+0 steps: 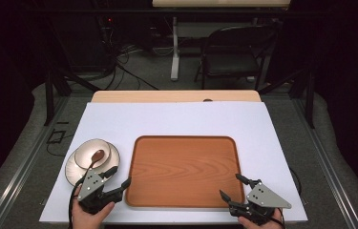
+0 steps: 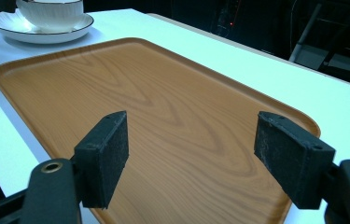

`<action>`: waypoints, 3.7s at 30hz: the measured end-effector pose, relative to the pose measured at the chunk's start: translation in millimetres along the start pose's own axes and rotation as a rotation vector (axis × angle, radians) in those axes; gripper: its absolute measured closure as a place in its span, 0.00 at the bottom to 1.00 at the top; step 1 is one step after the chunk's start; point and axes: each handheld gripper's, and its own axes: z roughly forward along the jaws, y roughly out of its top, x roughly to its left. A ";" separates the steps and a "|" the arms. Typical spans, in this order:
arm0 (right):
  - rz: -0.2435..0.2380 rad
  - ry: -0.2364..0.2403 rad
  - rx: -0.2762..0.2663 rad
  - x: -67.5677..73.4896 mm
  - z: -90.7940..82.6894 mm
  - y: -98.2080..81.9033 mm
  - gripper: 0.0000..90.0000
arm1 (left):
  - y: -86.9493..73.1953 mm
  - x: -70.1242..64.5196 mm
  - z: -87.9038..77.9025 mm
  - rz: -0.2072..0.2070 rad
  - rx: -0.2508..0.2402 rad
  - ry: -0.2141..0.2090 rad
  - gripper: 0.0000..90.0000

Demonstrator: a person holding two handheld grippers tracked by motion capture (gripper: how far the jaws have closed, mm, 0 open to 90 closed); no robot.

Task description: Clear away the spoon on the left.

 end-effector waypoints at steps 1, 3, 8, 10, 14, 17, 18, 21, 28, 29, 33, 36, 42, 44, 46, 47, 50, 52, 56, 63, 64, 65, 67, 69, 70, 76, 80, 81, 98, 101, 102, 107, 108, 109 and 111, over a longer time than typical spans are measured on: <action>0.000 0.002 0.000 0.3 0.4 0.3 0.29 | -0.2 -0.1 0.0 -0.007 -0.001 0.001 0.40; -0.004 0.006 0.003 1.3 1.1 0.3 0.29 | -0.2 0.2 -0.8 -0.005 0.001 0.005 0.41; -0.005 0.004 0.000 1.1 0.2 0.0 0.29 | 0.6 -1.5 -2.5 -0.001 -0.006 0.015 0.42; -0.003 0.002 0.001 0.2 0.4 0.0 0.29 | 0.9 -2.1 -2.9 -0.001 -0.010 0.013 0.42; 0.000 0.005 -0.001 -0.5 1.2 0.1 0.29 | 1.8 -2.4 -4.2 -0.001 -0.002 0.016 0.44; 0.002 0.004 0.001 -1.1 1.3 -0.2 0.30 | 2.0 -2.0 -4.8 -0.008 -0.001 0.017 0.46; 0.006 0.004 0.003 -1.6 0.8 -0.4 0.30 | 1.9 -1.7 -5.1 -0.009 0.003 0.025 0.47; 0.007 0.002 -0.008 -2.4 0.1 0.2 0.30 | 0.9 0.9 -9.3 -0.032 -0.005 0.038 0.51; 0.010 0.004 -0.005 -3.6 2.5 -0.7 0.30 | 3.0 5.5 -16.7 -0.090 -0.030 0.063 0.60; 0.011 0.003 -0.005 -4.2 2.5 -0.9 0.30 | 3.0 5.8 -17.6 -0.090 -0.027 0.066 0.61; 0.013 0.007 -0.006 -3.9 2.4 -0.6 0.30 | 4.1 6.0 -19.8 -0.093 -0.010 0.083 0.66; 0.006 0.010 -0.011 -2.5 2.0 0.4 0.30 | 4.1 5.9 -22.2 -0.099 0.002 0.107 0.72; -0.002 0.011 -0.018 -0.9 0.4 1.7 0.31 | 3.2 8.7 -26.9 -0.097 0.018 0.159 0.83; 0.001 0.011 -0.016 -0.9 0.6 1.6 0.31 | 3.2 10.1 -28.4 -0.112 0.025 0.188 0.87; 0.004 0.009 -0.015 -0.8 0.9 1.6 0.31 | 4.0 11.3 -30.6 -0.124 0.034 0.202 0.92; 0.006 0.008 -0.016 -0.7 1.0 1.6 0.31 | 5.3 11.7 -31.1 -0.116 0.047 0.213 0.93; 0.004 0.011 -0.014 -1.0 1.5 1.4 0.31 | 9.1 12.2 -33.3 -0.104 0.066 0.244 0.97; 0.004 0.011 -0.013 -0.4 1.1 1.6 0.31 | 9.4 12.2 -36.1 -0.102 0.075 0.261 0.99; 0.004 0.012 -0.016 0.6 0.1 1.6 0.31 | 6.9 16.3 -42.4 -0.130 0.087 0.274 1.00; 0.005 0.010 -0.017 -0.2 -0.6 1.4 0.31 | 1.1 22.0 -49.6 -0.147 0.103 0.282 1.00; 0.007 0.009 -0.016 -0.2 -0.3 1.5 0.31 | 0.3 24.0 -52.4 -0.151 0.106 0.284 1.00; 0.012 0.011 -0.013 0.2 -0.2 1.4 0.31 | 0.3 24.0 -52.4 -0.151 0.106 0.284 1.00; 0.009 0.009 -0.015 0.5 0.0 1.4 0.31 | -1.3 26.1 -55.3 -0.157 0.114 0.288 1.00; 0.007 0.009 -0.015 0.7 0.0 1.4 0.31 | -2.9 27.3 -56.9 -0.156 0.120 0.296 1.00; 0.007 0.010 -0.015 0.8 0.0 1.5 0.31 | -3.8 28.2 -57.6 -0.159 0.116 0.301 1.00; 0.007 0.009 -0.013 1.0 0.0 1.3 0.31 | -6.3 34.5 -63.0 -0.172 0.106 0.325 1.00; 0.007 0.009 -0.012 1.0 0.1 1.3 0.32 | -7.7 39.8 -64.4 -0.175 0.106 0.347 1.00; 0.007 0.009 -0.012 1.1 0.0 1.3 0.32 | -8.4 41.6 -64.5 -0.177 0.103 0.353 1.00; 0.004 0.007 -0.011 0.8 -0.8 1.3 0.32 | -6.8 74.0 -64.2 -0.196 0.085 0.446 1.00; 0.003 0.007 -0.011 0.8 -1.0 1.2 0.32 | -5.9 81.3 -62.3 -0.198 0.094 0.471 1.00; 0.001 0.006 -0.012 0.5 -1.1 1.2 0.32 | -6.4 82.8 -61.9 -0.197 0.096 0.473 1.00; 0.001 0.006 -0.011 0.1 -1.4 1.1 0.32 | -8.4 89.1 -60.8 -0.208 0.098 0.490 1.00; 0.001 0.007 -0.009 0.2 -1.5 1.1 0.32 | -8.9 91.9 -59.9 -0.216 0.089 0.495 1.00; 0.000 0.007 -0.010 0.4 -1.4 1.2 0.32 | -8.9 93.5 -59.6 -0.214 0.093 0.500 1.00; 0.003 0.010 -0.009 0.8 -1.4 1.2 0.32 | -9.0 95.3 -58.7 -0.213 0.092 0.504 1.00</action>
